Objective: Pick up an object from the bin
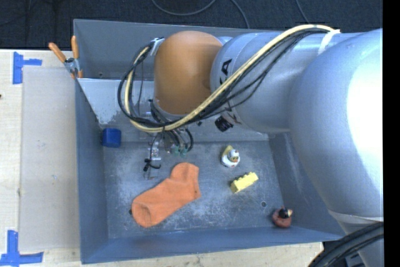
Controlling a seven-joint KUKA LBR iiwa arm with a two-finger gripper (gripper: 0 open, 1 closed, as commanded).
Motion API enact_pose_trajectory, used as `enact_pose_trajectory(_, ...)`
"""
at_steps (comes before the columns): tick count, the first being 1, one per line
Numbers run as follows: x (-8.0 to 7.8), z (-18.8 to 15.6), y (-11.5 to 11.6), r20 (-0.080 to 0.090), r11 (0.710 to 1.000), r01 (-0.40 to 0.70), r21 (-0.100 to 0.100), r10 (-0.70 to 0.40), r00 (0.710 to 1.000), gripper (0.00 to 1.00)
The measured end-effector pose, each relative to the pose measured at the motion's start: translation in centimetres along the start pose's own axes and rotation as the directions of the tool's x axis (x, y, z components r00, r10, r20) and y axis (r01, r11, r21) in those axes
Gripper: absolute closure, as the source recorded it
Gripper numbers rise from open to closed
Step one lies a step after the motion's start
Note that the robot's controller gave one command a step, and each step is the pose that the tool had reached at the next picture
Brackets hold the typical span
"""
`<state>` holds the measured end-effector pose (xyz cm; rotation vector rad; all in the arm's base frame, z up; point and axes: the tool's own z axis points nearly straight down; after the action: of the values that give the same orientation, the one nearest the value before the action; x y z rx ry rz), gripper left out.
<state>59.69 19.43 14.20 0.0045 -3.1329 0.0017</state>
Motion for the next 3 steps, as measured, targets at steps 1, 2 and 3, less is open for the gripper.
enact_pose_trajectory(1,-0.2,-0.5,-0.1,0.007,1.0,-0.003,-0.001,0.003,1.0,0.0)
enact_pose_trajectory(2,2.6,3.7,-2.1,0.008,0.998,0.061,-0.002,-0.061,0.998,0.0)
enact_pose_trajectory(3,1.7,7.0,-6.8,0.003,0.999,0.047,-0.001,-0.047,0.999,0.0)
